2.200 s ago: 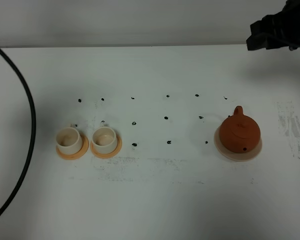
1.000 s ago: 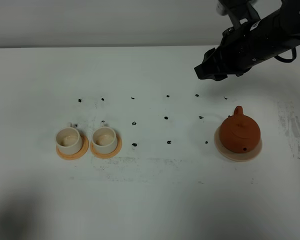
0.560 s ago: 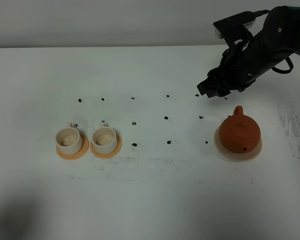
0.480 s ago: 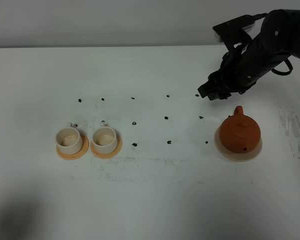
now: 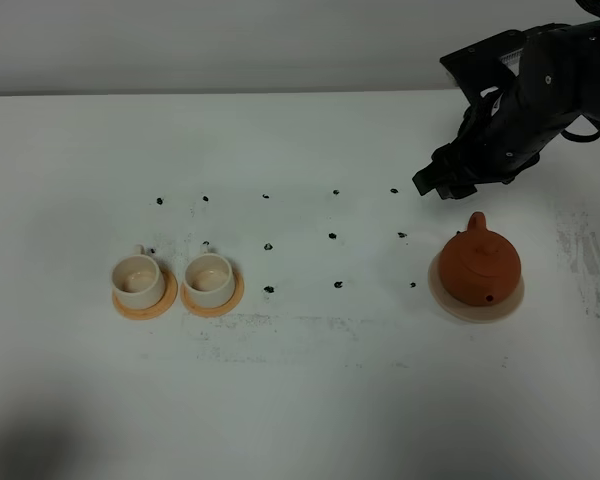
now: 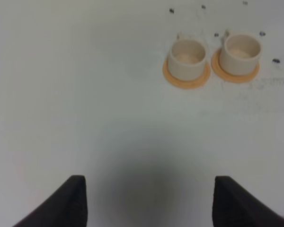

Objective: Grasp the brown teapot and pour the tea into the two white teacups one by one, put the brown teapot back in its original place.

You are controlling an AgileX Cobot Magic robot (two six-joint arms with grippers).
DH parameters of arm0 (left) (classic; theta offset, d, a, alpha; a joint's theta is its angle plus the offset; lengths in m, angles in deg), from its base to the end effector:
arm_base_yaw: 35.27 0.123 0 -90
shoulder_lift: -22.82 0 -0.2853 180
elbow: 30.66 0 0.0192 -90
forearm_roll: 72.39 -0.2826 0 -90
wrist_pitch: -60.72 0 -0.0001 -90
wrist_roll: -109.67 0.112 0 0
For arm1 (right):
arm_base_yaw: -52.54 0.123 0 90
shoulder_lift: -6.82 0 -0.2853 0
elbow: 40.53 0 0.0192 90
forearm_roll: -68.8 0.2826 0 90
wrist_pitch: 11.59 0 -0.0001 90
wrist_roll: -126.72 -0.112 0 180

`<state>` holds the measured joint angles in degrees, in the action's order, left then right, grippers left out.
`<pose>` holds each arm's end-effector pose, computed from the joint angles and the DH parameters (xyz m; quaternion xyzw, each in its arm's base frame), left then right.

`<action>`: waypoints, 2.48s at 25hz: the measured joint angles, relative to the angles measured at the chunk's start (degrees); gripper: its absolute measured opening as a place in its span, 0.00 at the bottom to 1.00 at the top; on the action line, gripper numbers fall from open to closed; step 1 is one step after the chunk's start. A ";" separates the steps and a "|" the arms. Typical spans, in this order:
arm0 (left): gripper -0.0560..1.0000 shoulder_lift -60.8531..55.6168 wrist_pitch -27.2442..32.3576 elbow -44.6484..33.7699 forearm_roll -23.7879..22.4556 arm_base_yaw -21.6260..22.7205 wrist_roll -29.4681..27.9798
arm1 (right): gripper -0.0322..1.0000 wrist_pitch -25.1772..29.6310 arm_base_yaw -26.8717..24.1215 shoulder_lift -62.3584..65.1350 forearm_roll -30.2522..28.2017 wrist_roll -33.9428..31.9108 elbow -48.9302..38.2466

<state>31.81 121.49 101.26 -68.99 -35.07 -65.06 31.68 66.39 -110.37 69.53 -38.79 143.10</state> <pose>0.0439 -0.0056 0.2851 0.0388 0.8552 -0.0050 0.5168 0.4280 0.1065 0.1784 -0.2363 0.9507 0.0041 0.2008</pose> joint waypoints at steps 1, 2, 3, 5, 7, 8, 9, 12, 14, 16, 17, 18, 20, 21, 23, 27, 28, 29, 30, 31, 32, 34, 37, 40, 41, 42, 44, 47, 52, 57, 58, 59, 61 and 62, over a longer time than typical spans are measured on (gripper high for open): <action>0.61 -0.90 0.00 0.00 0.00 0.00 0.00 | 0.56 0.00 -0.32 0.00 -0.13 -0.88 0.00; 0.61 -1.15 0.00 0.00 0.05 0.00 0.00 | 0.56 -0.04 -0.74 0.00 -0.13 -1.33 0.00; 0.61 -1.22 0.00 -0.04 0.05 0.00 0.00 | 0.56 -0.04 -1.02 0.00 -0.13 -1.62 0.00; 0.61 -1.43 0.00 -0.11 0.05 0.00 0.00 | 0.56 -0.10 -1.97 0.00 -0.18 -1.91 0.00; 0.61 -1.52 0.00 -0.11 0.05 0.00 0.00 | 0.56 -0.22 -2.55 -0.06 -0.18 -2.03 0.00; 0.60 -1.52 0.00 -0.11 0.05 0.00 0.00 | 0.56 -0.24 -2.96 -0.18 -0.18 -2.03 0.00; 0.60 -1.52 0.00 -0.11 0.05 0.00 0.00 | 0.56 -0.35 -3.20 -0.37 -0.12 -2.03 0.00; 0.60 -1.52 0.00 -0.11 0.05 0.00 0.00 | 0.56 -0.35 -4.17 -1.82 0.93 -2.16 0.00; 0.60 -1.52 0.00 -0.11 0.05 0.00 0.00 | 0.56 -0.35 -4.63 -3.13 1.43 -2.49 0.00; 0.60 -1.52 0.00 -0.11 0.05 0.00 0.00 | 0.56 -0.71 -4.73 -4.07 1.48 -2.56 0.00; 0.60 -1.52 0.00 -0.11 0.05 0.00 0.00 | 0.56 -1.21 -4.73 -4.24 1.55 -2.62 0.00; 0.60 -1.52 0.00 -0.11 0.05 0.00 -0.07 | 0.56 -1.76 -4.73 -4.31 1.61 -2.89 0.00; 0.60 -1.52 0.00 -0.11 0.05 0.00 -0.07 | 0.56 -3.06 -4.73 -4.31 1.61 -4.14 0.00; 0.60 -1.52 0.00 -0.11 0.05 0.00 -0.07 | 0.56 -3.51 -4.79 -4.31 1.61 -4.96 0.00; 0.60 -1.52 0.00 -0.11 0.05 0.00 -0.07 | 0.56 -4.14 -4.91 -4.31 1.43 -7.05 0.00; 0.60 -1.52 0.00 -0.11 0.05 0.00 -0.07 | 0.56 -4.23 -5.18 -4.31 1.41 -8.04 0.00; 0.60 -1.52 0.00 -0.11 0.05 0.00 -0.07 | 0.56 -4.23 -5.18 -4.31 1.41 -8.04 0.00; 0.60 -1.52 0.00 -0.11 0.05 0.00 -0.07 | 0.56 -4.23 -5.24 -4.31 1.41 -8.04 0.00; 0.60 -1.52 0.00 -0.11 0.05 0.00 -0.07 | 0.56 -4.23 -5.24 -4.31 1.41 -8.04 0.00; 0.60 -1.52 0.00 -0.11 0.05 0.00 -0.07 | 0.56 -4.23 -5.24 -4.31 1.41 -8.09 0.00; 0.60 -1.52 0.00 -0.11 0.05 0.00 -0.07 | 0.56 -4.23 -5.24 -4.31 1.41 -8.09 0.00; 0.60 -1.52 0.00 -0.11 0.05 0.00 -0.07 | 0.56 -4.17 -5.24 -4.31 1.66 -8.09 0.00; 0.60 -1.52 0.00 -0.11 0.05 0.00 -0.07 | 0.56 -3.71 -5.24 -4.31 3.33 -8.24 0.00; 0.60 -1.52 0.00 -0.11 0.05 0.00 -0.07 | 0.56 -2.71 -5.24 -4.31 4.35 -8.24 0.00; 0.60 -1.52 0.00 -0.11 0.05 0.00 -0.07 | 0.56 -2.15 -5.24 -4.31 4.34 -8.24 0.00; 0.60 -1.52 0.00 -0.11 0.05 0.00 -0.07 | 0.56 -1.82 -5.24 -4.31 4.36 -8.24 0.00; 0.60 -1.52 0.00 -0.11 0.05 0.00 -0.01 | 0.56 -1.65 -5.24 -4.31 4.41 -8.24 0.00; 0.60 -1.52 0.00 -0.11 0.05 0.00 -0.01 | 0.56 -1.66 -5.24 -4.51 5.33 -8.24 0.00; 0.60 -1.52 0.00 -0.11 0.05 0.00 -0.01 | 0.56 -1.31 -4.98 -7.21 6.05 -8.29 0.00; 0.60 -1.52 0.00 -0.11 0.05 0.00 -0.01 | 0.56 -1.18 -4.65 -8.50 5.77 -8.46 0.00; 0.60 -1.52 0.00 -0.11 0.05 0.00 -0.01 | 0.56 -1.18 -4.65 -8.50 5.44 -8.57 0.00; 0.60 -1.52 0.00 -0.11 0.05 0.00 -0.01 | 0.56 -1.18 -4.65 -8.50 4.78 -8.76 0.00; 0.60 -1.52 0.00 -0.11 0.05 0.00 -0.01 | 0.56 -0.88 -4.65 -8.50 3.32 -9.16 0.00; 0.60 -1.52 0.00 -0.11 0.05 0.00 -0.01 | 0.56 -0.54 -4.70 -8.50 2.52 -9.26 0.00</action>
<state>30.29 121.49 101.15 -68.94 -35.07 -65.07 31.14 61.69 -118.87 72.05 -48.05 143.10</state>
